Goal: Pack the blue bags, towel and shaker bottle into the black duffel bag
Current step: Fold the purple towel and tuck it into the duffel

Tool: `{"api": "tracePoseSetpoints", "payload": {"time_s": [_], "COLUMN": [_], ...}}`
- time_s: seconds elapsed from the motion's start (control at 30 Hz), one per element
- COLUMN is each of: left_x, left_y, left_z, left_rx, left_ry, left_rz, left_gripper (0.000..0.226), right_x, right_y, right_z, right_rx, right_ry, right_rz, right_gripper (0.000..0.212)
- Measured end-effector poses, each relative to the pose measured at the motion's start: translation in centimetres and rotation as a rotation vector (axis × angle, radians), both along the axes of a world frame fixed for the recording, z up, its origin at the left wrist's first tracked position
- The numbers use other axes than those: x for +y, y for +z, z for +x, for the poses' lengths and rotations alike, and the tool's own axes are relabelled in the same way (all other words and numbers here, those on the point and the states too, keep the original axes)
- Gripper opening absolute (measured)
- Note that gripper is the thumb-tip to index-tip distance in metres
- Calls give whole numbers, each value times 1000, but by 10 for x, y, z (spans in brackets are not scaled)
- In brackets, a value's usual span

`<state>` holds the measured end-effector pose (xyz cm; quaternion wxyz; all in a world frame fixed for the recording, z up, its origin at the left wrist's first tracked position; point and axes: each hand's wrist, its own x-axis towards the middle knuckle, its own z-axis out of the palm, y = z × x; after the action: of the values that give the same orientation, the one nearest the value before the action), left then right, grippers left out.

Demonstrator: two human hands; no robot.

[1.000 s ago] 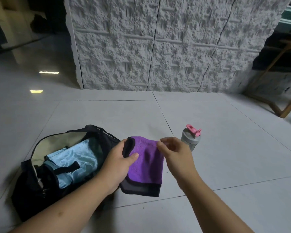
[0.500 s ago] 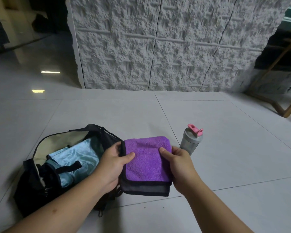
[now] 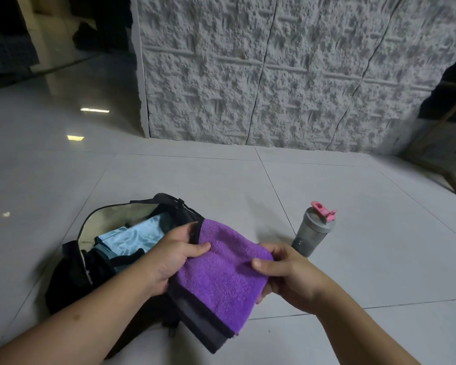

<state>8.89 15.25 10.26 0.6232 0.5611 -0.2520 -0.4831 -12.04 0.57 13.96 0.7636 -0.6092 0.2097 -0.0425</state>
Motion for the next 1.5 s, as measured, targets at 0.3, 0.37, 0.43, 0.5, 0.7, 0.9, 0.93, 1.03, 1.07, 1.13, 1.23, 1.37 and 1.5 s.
{"api": "tracePoseSetpoints", "payload": {"time_s": [0.3,0.37,0.43,0.5,0.7,0.9,0.93,1.03,1.07,1.13,1.23,1.37,1.5], "left_x": [9,12,17,22,41,62,63,64,64,63,64,63,48], "left_y": [2,2,-2,-7,-34,-43,-41,-46,-47,-54,-59,-65,-68], "left_z": [17,24,35,45,75,96,95,104,107,110,107,102,97], "left_rx": [8,51,103,149,145,-336,-395,-555,-609,-669,-692,-1019,-1413], "left_ry": [106,173,265,384,614,802,802,759,728,676,558,526,390], "left_rz": [45,24,-11,-49,-37,314,327,366,385,427,513,702,637], "left_gripper": [27,27,27,30,38,57,57,45,40,34,38,71,40], "right_x": [10,15,20,26,43,56,56,58,59,61,58,58,67], "right_y": [-5,-7,-11,-16,-13,-32,-35,-45,-48,-56,-77,-96,-98], "right_z": [38,53,70,88,150,227,234,254,258,261,264,264,260], "right_rx": [-33,-65,-78,-33,191,396,438,486,503,543,634,731,662], "right_ry": [-253,-342,-369,-329,-212,-283,-279,-231,-202,-132,-33,86,109], "right_rz": [123,204,259,227,-142,-573,-651,-797,-819,-864,-924,-1040,-1120], "right_gripper": [32,37,49,57,38,37,33,26,29,29,24,24,52]}}
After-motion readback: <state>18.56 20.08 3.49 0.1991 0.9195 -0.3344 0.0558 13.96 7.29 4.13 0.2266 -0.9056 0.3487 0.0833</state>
